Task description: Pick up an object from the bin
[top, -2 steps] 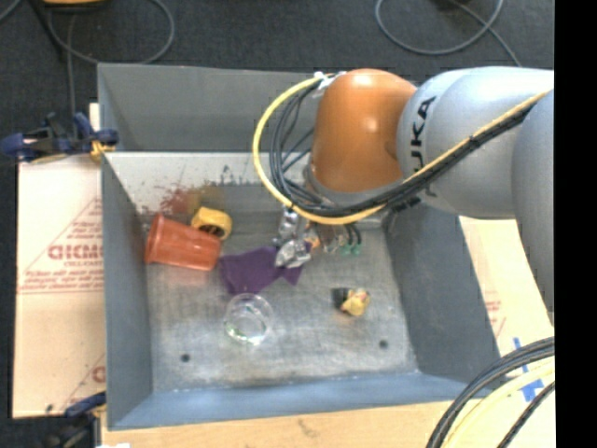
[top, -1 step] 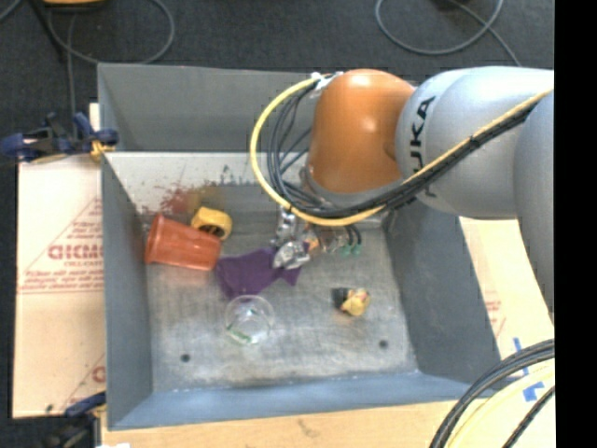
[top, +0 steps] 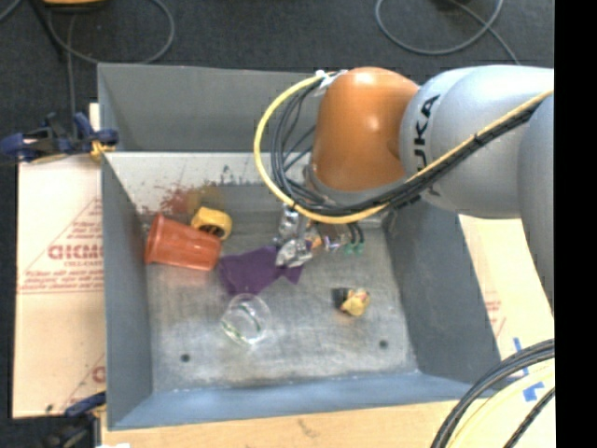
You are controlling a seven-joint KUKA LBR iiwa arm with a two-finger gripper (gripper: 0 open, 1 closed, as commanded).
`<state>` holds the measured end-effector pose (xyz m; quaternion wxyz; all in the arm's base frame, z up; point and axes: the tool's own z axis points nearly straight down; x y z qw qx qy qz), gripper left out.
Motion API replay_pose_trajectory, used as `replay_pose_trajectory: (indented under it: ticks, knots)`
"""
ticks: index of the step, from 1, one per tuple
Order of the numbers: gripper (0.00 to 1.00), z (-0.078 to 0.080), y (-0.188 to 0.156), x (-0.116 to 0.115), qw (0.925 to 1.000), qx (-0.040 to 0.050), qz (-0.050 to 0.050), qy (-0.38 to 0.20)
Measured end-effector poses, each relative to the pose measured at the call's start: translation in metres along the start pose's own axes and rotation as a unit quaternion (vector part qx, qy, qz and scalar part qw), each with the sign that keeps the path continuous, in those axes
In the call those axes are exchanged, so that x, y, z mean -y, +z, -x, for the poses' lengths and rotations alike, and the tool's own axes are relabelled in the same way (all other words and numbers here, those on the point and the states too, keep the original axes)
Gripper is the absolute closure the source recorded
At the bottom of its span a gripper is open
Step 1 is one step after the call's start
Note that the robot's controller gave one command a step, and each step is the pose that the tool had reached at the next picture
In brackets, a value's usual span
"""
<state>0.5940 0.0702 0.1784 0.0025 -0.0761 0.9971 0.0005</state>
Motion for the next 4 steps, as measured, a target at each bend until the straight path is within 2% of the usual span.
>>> replay_pose_trajectory:
  ticks: [1, 2, 3, 4]
  knots:
    - [1.0, 0.005, 0.015, -0.005, 1.0, -0.0009, 0.0, -0.002]
    - [1.0, -0.001, 0.018, -0.006, 0.9999, -0.0024, -0.001, -0.01]
    - [1.0, 0.001, 0.002, -0.005, 1.0, -0.0005, 0.0, -0.006]
    - [1.0, -0.011, -0.042, -0.008, 1.0, -0.0005, 0.0, -0.004]
